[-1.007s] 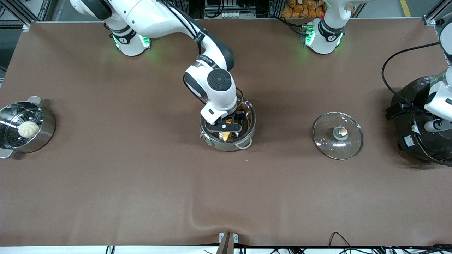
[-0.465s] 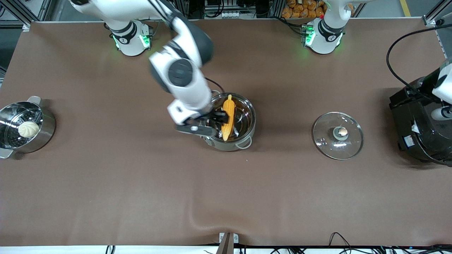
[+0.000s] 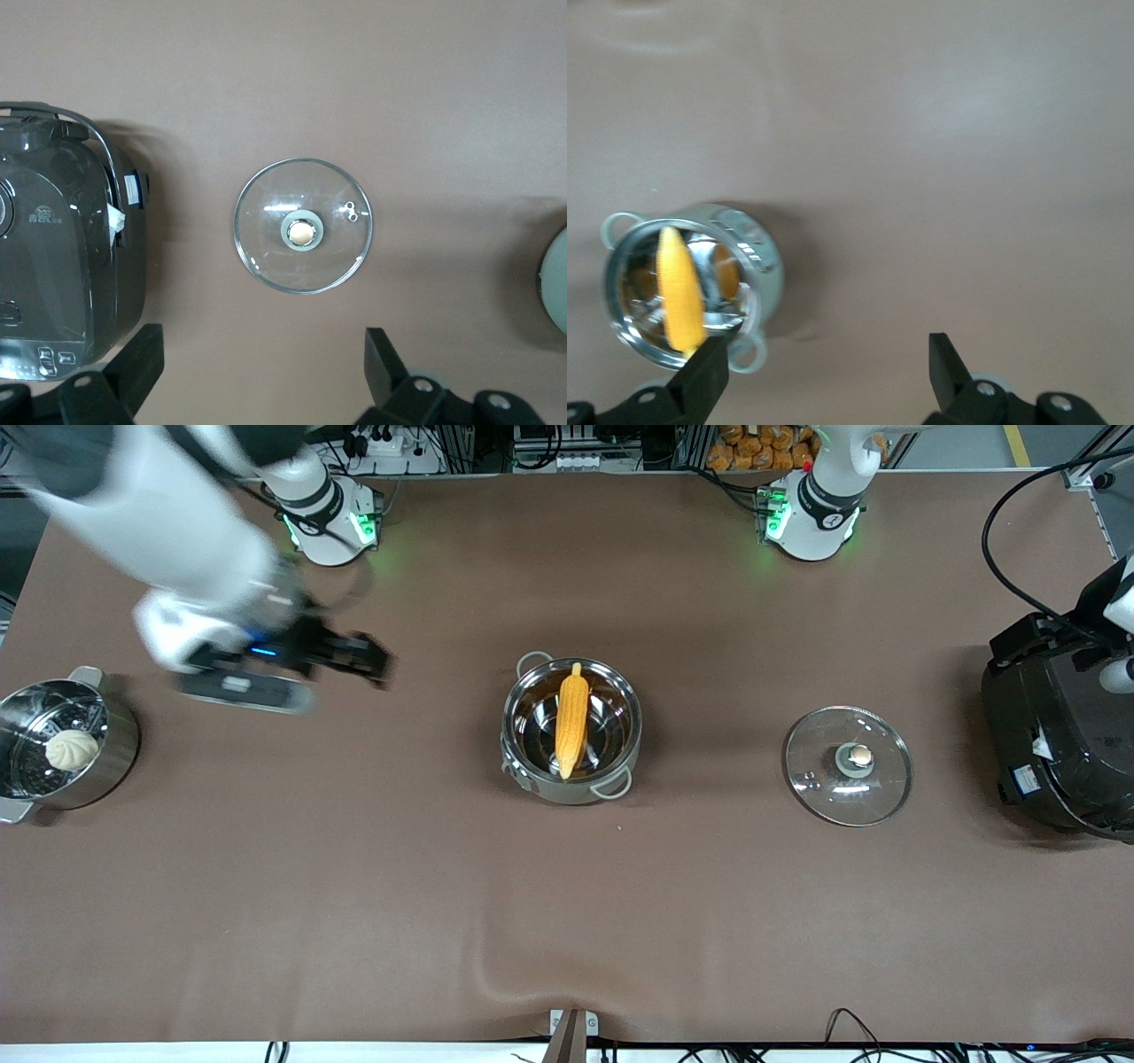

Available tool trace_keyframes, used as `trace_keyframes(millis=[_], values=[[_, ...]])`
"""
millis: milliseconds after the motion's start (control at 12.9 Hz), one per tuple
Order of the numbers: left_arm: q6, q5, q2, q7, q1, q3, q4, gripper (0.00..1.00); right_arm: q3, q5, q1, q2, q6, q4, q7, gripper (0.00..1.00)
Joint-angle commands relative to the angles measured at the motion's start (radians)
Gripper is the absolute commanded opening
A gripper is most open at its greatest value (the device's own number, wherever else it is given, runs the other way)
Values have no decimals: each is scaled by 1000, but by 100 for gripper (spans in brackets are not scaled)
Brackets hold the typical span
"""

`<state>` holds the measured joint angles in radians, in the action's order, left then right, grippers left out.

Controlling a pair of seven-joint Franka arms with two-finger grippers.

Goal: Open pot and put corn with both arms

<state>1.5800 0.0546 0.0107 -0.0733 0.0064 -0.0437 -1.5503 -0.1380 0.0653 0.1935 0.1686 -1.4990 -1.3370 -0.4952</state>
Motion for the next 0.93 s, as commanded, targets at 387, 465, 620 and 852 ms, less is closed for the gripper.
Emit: trace_keyframes(millis=[387, 465, 620, 852], values=[[-51, -15, -31, 32, -6, -2, -4, 100, 244, -39, -140, -199, 20, -157, 544, 100], [-51, -13, -28, 30, -6, -2, 2, 100, 244, -62, -141, -221, 26, -172, 544, 100], [-51, -15, -28, 33, -3, 4, 3, 100, 242, -67, -137, -270, 37, -224, 540, 100], [-54, -10, -28, 29, 0, 7, 2, 100, 242, -59, -140, -291, 45, -266, 515, 100]])
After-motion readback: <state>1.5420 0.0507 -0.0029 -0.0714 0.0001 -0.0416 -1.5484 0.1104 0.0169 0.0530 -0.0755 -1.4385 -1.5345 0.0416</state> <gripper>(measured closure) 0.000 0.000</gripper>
